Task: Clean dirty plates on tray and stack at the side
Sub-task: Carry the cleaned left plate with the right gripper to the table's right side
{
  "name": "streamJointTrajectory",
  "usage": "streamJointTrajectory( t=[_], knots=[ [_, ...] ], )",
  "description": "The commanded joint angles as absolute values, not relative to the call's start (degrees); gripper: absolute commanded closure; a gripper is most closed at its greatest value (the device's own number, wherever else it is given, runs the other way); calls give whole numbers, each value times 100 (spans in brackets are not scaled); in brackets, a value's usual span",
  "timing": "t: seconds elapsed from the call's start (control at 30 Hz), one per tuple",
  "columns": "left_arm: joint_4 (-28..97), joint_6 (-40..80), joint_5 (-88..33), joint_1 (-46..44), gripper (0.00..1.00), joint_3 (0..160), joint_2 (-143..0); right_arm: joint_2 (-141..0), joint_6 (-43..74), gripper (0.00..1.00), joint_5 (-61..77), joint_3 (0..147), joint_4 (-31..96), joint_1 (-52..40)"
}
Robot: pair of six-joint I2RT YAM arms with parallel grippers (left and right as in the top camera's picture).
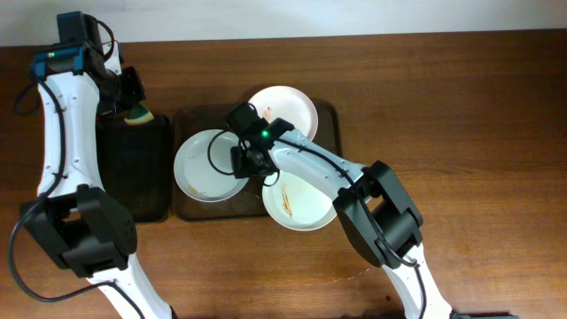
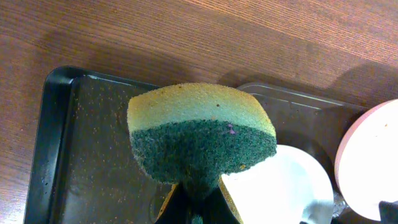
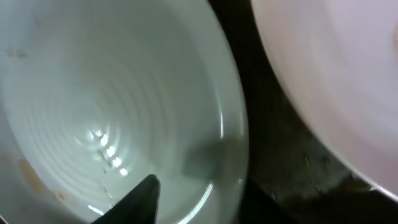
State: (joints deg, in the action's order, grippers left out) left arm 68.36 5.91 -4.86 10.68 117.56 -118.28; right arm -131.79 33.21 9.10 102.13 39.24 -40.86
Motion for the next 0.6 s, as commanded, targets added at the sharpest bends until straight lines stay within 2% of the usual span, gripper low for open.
streamJointTrajectory(
  t=[0.0, 0.07, 0.17, 0.27, 0.4, 0.57],
  knots=[
    [6842, 683, -469, 1079, 99, 11824, -11666, -13428, 3498, 78, 814, 10184, 3673, -4082],
    [6842, 683, -469, 1079, 99, 11824, -11666, -13478, 3548, 96, 858, 10184, 3708, -4080],
    [6823, 681, -469, 1079, 99, 11824, -11666, -13351, 3389, 96, 1031, 10326, 3854, -4075],
    [6823, 683, -467, 1079, 99, 11824, -11666, -12779, 2753, 96, 801, 10735, 4377, -4075],
    [6803, 681, -467, 1079, 99, 11824, -11666, -12025, 2239, 96, -869, 11028, 5085, -4088],
    [6709, 683, -469, 1079, 99, 11824, -11666, -11607, 2117, 96, -4541, 11028, 5426, -4510]
  ],
)
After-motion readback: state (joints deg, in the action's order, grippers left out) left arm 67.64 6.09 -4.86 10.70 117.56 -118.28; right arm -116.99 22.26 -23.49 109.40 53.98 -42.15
